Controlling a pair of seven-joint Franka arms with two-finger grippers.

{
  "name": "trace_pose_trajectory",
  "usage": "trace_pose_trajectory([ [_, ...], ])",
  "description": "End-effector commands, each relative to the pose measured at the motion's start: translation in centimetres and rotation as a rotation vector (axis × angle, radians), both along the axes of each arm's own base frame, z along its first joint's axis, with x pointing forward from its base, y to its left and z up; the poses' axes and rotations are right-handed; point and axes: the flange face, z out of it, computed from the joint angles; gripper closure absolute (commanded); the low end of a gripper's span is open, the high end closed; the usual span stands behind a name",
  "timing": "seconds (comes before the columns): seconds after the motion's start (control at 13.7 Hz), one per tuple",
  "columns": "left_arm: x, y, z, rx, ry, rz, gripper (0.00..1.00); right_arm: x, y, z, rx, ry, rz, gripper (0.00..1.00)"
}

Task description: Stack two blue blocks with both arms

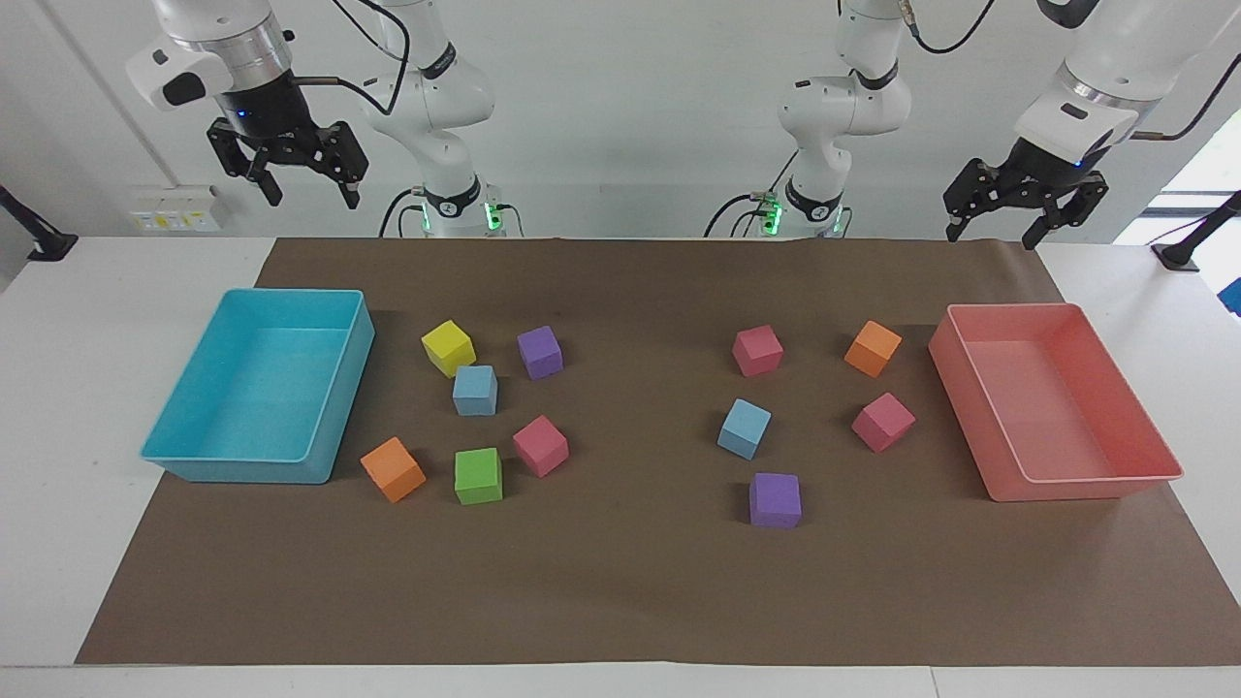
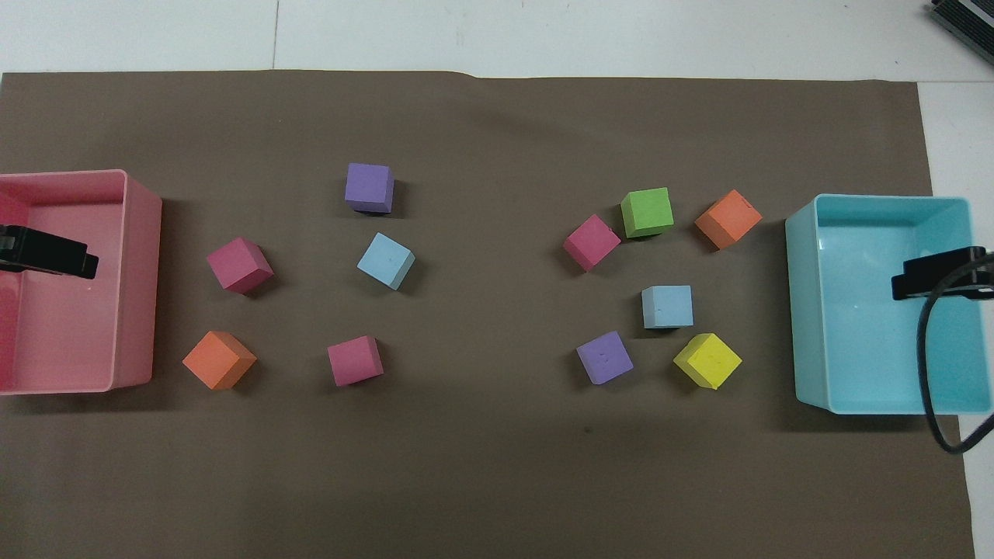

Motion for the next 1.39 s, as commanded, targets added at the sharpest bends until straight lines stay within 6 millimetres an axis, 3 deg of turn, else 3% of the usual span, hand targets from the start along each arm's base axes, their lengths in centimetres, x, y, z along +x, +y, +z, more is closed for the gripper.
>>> trace_pose_trajectory([
  [0.0,-0.1,0.2,0.4,0.015,0.007,0.005,0.00,-0.9,-1.2,-0.2,0.021,-0.011,0.010,0.00],
  [0.29,-0.1,0.2,0.4,0.015,0.007,0.005,0.00,-0.9,-2.7,-0.1,0.007,-0.005,0.061,0.00],
  [1.31,-0.1,0.2,0.4,0.015,0.007,0.005,0.00,-1.3,-2.3,0.3,0.023,0.000,0.067,0.00],
])
